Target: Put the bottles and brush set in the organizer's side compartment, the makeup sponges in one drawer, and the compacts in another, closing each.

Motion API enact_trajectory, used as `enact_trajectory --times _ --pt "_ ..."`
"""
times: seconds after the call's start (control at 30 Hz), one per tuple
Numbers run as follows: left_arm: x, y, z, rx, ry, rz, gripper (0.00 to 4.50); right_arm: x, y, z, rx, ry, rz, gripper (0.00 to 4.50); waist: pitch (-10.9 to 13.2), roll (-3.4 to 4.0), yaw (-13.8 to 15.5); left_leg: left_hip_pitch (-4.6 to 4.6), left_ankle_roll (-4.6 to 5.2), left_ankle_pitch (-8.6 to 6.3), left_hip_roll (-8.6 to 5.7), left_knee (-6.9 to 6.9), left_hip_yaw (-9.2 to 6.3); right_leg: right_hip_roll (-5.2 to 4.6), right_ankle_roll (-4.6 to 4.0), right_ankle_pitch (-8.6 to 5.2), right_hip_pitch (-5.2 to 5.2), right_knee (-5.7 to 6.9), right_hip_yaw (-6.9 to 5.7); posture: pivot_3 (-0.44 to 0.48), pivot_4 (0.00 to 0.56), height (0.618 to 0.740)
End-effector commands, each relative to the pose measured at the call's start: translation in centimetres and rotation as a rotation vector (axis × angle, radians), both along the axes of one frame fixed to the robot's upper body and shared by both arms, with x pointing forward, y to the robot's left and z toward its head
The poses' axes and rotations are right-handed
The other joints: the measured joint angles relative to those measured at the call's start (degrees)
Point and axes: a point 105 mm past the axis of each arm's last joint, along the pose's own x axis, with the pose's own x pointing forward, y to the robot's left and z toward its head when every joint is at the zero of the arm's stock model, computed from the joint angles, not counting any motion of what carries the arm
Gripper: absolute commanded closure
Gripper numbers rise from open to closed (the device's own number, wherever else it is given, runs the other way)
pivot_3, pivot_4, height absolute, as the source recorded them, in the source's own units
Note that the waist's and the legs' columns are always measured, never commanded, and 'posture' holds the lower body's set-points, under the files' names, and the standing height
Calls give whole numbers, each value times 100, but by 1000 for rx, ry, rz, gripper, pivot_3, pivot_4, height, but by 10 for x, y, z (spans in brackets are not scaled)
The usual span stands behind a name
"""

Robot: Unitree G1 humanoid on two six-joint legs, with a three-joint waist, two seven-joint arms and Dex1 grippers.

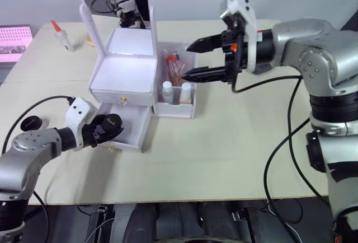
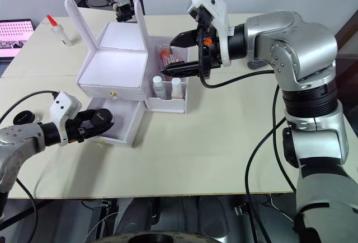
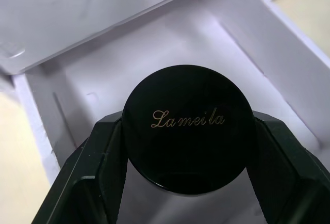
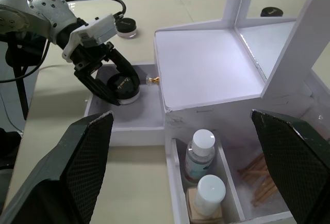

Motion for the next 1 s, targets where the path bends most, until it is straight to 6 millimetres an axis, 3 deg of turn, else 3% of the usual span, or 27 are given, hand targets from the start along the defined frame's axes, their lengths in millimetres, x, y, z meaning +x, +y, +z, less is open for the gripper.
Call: enact_trajectory --times 0.03,0.13,0.17,0.5,0.73,0.87,1.0 --pt "5 -1 14 -1 -43 -5 1838 -5 0 17 37 -61 11 0 0 0 1 0 0 0 0 0 0 0 0 0 0 0 0 0 150 740" --pt "6 -4 18 -27 -48 -4 331 -4 -1 16 37 -63 6 0 0 0 2 0 0 0 0 1 0 0 1 1 0 1 0 0 150 740" --pt "6 -5 19 -30 -46 -8 54 -4 -1 16 38 -62 5 0 0 0 2 0 0 0 0 1 0 0 2 1 0 0 0 0 150 740" --pt "4 -11 48 -87 -119 -29 54 -5 -2 15 36 -58 12 0 0 0 4 -1 0 0 0 2 -1 0 4 2 0 1 0 0 150 740" --pt "-14 -1 82 -178 -253 -3 54 -6 -1 12 22 -63 44 0 0 0 -15 -1 0 0 1 0 -1 0 5 2 -1 2 0 0 150 740" --pt "-30 6 79 -164 -242 8 54 -5 2 13 22 -70 65 0 0 0 -8 0 0 0 3 -1 -1 2 4 2 -1 2 0 0 150 740" --pt "-34 -1 67 -147 -209 -4 54 -5 9 15 26 -80 83 0 0 0 14 0 0 0 3 4 -1 2 1 0 1 1 0 0 150 740"
